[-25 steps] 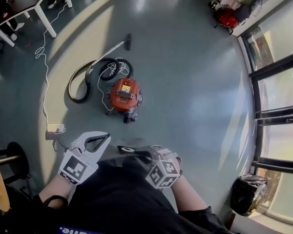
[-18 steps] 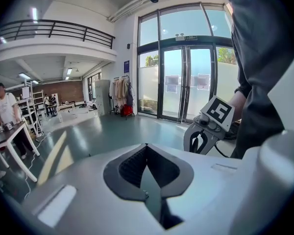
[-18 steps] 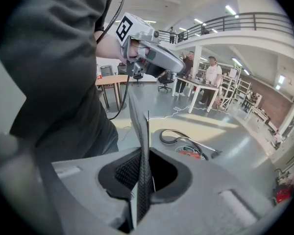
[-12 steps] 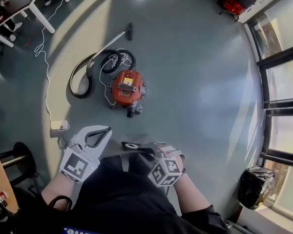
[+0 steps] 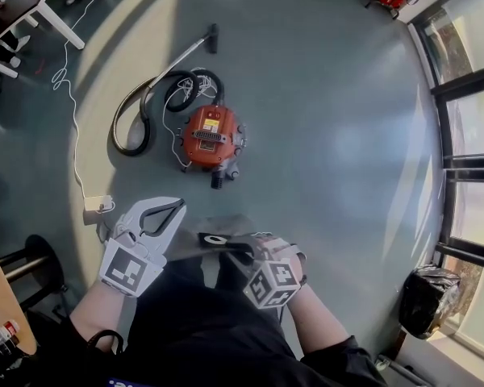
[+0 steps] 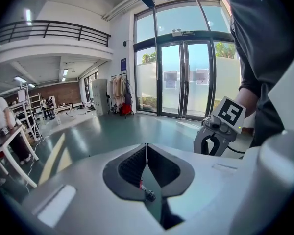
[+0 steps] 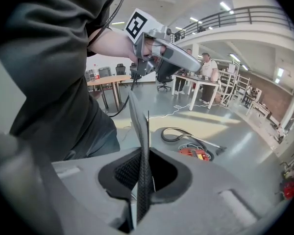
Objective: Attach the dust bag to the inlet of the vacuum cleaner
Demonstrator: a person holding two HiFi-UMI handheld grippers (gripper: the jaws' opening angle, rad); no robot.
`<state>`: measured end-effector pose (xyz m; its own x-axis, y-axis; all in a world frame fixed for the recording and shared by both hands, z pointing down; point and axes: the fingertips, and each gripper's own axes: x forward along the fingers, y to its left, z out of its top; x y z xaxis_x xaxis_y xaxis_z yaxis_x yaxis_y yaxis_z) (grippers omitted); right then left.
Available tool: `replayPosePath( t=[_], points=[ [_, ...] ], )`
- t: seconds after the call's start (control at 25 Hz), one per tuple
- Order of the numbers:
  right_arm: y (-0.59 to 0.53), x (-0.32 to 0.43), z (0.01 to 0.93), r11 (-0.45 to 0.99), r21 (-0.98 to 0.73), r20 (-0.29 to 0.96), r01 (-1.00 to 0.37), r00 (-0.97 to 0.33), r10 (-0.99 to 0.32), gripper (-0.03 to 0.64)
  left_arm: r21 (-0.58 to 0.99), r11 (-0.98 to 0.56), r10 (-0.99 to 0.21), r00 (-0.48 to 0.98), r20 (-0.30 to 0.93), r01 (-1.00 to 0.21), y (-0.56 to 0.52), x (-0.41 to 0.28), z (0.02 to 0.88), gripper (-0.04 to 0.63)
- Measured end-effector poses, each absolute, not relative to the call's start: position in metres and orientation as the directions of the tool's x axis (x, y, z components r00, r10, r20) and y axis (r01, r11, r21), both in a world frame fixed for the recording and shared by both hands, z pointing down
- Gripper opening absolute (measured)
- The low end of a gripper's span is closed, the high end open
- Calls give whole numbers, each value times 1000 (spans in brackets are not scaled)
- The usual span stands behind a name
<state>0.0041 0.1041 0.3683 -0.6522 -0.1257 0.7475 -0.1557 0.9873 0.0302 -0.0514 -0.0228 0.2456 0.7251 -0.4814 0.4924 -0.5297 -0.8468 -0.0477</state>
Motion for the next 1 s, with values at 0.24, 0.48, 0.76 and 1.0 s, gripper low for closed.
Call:
replayPosePath(
  t=[0.24, 0.48, 0.76, 1.0],
  points=[
    [102, 0, 386, 988, 21, 752, -154, -649, -117, 17, -60, -851, -476, 718, 509, -522, -35, -54, 268, 38],
    [95, 0, 399, 987, 4, 749, -163, -653, -110, 17, -53, -859, -460, 724, 514, -508, -45, -51, 292, 81],
    [84, -1, 421, 987, -8, 748, -159, -657, -99, 17, -69, -873, -443, 729, 522, -482, -61, -44, 321, 149],
    [80, -6, 444, 988, -18, 751, -156, -654, -89, 17, -87, -898, -411, 749, 520, -432, -70, -37, 347, 189]
  ],
)
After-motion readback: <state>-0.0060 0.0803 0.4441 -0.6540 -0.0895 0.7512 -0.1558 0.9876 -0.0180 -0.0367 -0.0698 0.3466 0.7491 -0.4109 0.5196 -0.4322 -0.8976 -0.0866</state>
